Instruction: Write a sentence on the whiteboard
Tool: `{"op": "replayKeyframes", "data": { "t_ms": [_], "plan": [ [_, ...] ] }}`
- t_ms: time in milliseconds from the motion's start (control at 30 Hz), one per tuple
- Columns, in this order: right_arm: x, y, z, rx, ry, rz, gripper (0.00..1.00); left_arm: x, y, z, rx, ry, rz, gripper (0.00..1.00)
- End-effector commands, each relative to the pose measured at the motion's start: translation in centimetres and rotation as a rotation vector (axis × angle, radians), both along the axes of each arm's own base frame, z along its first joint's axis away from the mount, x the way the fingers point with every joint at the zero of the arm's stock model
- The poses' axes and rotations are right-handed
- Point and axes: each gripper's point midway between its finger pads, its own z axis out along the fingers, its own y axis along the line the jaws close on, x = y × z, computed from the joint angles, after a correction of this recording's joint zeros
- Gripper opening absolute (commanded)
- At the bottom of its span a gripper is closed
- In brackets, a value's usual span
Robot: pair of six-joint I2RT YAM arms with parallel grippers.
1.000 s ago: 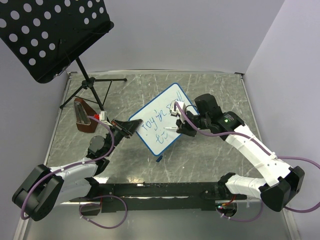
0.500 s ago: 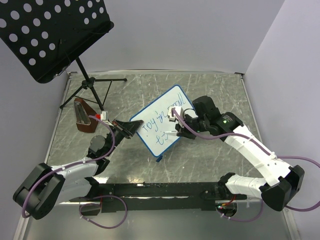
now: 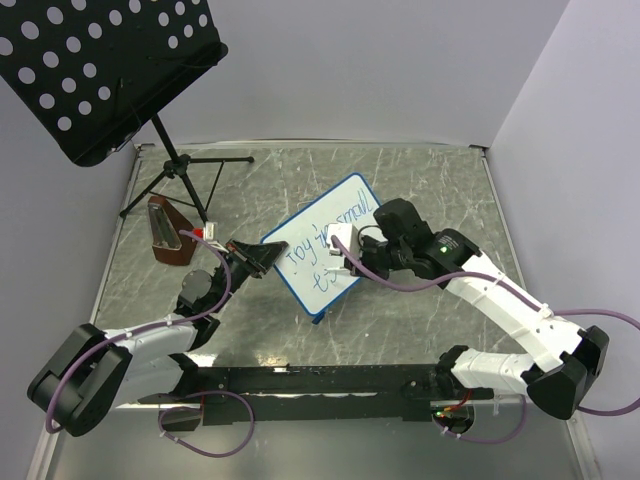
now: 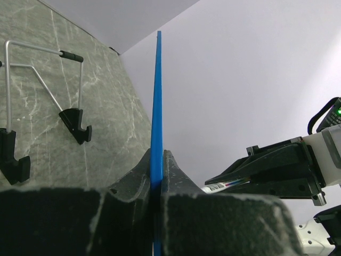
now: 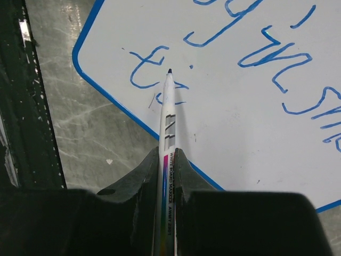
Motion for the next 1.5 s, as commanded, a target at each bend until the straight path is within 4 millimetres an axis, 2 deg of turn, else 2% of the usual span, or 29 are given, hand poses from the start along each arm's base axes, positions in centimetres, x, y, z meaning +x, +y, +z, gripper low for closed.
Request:
{"op": "replayKeyframes", "data": {
  "t_ms": [0, 200, 367, 767, 900, 1467],
  "plan": [
    [1.5, -0.3, 2.0, 0.003, -0.105, -0.038, 0.0, -1.7, 0.9, 8.4, -0.194, -0.242, -0.023, 0.01],
    [1.2, -0.1, 1.1, -0.027, -0.073, -0.036, 0.0, -1.8, 0.7, 8.8, -0.198, -0.251, -0.036, 0.01],
    [0.5, 1.1, 1.0, -0.02, -0.066, 0.001, 0.0, -1.8, 0.6, 8.8, -0.195, -0.249, -0.04, 0.01],
    [1.8, 2.0, 0.5, -0.041, -0.068, -0.047, 0.0, -1.9, 0.6, 8.9, -0.194, -0.257, -0.045, 0.01],
    [1.7, 1.9, 0.1, -0.05, -0.058, -0.05, 0.0, -2.0, 0.6, 9.0, -0.196, -0.261, -0.045, 0.01],
    [-1.0, 0.4, -2.0, -0.103, 0.016, 0.016, 0.0, -1.8, 0.8, 8.8, -0.194, -0.256, -0.03, 0.01]
  ]
}}
